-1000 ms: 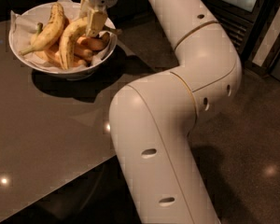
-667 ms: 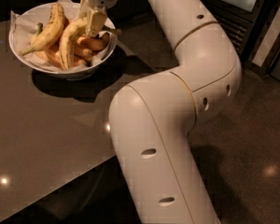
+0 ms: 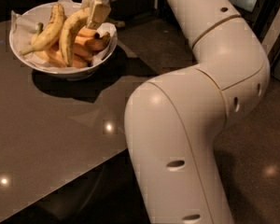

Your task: Pick banana from white bowl

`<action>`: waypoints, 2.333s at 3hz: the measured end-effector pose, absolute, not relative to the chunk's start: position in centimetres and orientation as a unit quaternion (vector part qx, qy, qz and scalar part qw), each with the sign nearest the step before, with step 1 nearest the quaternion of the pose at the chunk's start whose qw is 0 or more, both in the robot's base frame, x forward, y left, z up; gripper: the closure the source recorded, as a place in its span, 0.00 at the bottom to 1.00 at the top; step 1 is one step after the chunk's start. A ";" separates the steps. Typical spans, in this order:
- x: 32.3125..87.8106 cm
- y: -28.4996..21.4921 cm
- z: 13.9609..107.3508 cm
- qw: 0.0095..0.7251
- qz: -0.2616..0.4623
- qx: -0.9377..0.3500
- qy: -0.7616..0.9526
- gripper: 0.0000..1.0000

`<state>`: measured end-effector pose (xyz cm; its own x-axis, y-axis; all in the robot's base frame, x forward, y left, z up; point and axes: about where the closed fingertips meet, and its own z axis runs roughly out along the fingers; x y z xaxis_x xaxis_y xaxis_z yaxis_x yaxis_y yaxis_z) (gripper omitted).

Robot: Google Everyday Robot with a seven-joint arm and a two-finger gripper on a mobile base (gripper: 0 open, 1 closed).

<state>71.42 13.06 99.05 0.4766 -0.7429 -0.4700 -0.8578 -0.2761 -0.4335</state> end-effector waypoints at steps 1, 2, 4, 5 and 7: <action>70.2 11.5 99.6 0.352 0.097 -0.772 0.520 1.00; 69.6 11.8 97.3 0.335 0.109 -0.774 0.526 1.00; 67.8 11.0 98.3 0.344 0.110 -0.766 0.532 1.00; 63.8 9.4 100.4 0.372 0.109 -0.744 0.545 1.00; 62.6 9.4 97.7 0.347 0.118 -0.749 0.552 1.00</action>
Offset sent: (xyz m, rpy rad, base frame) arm -0.0103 -0.0142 0.0057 0.0525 0.0052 -0.0405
